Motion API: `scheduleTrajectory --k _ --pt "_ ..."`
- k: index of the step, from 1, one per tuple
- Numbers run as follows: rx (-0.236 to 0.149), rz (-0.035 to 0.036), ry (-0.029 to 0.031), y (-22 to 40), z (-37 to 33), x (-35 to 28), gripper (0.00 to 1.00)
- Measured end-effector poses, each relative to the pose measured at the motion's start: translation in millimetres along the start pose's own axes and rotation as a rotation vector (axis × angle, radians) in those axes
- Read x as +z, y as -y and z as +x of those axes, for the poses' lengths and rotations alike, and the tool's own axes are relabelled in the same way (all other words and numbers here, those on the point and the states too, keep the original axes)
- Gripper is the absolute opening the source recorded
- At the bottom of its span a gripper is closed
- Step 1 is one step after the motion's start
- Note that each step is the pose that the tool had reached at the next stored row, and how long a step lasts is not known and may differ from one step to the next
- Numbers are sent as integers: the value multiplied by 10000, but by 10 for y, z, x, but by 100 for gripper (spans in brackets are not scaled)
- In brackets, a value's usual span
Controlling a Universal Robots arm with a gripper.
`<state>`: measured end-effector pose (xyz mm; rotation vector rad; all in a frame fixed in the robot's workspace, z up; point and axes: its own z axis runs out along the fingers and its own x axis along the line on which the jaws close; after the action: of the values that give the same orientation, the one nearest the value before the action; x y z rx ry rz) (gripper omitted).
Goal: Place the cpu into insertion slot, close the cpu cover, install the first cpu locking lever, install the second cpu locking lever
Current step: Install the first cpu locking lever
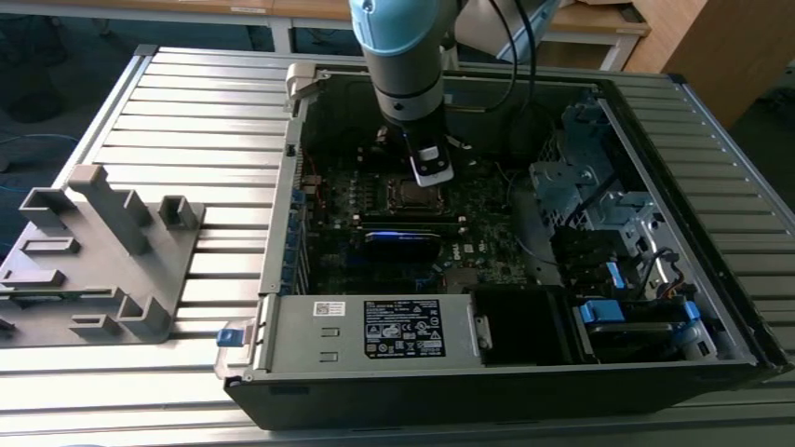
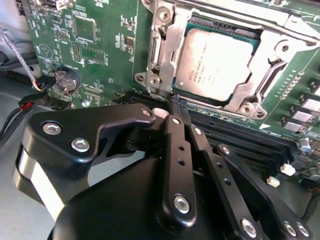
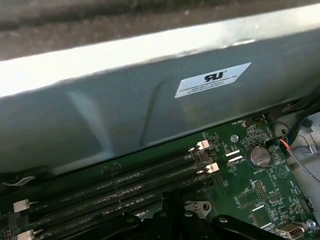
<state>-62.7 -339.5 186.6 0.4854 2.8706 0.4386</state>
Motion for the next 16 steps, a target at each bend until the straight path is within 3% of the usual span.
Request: scheduleTrajectory --k 9,16 --pt "7 15 -25 -10 -20 -15 11" --pt "7 14 -26 -59 -42 -160 11"
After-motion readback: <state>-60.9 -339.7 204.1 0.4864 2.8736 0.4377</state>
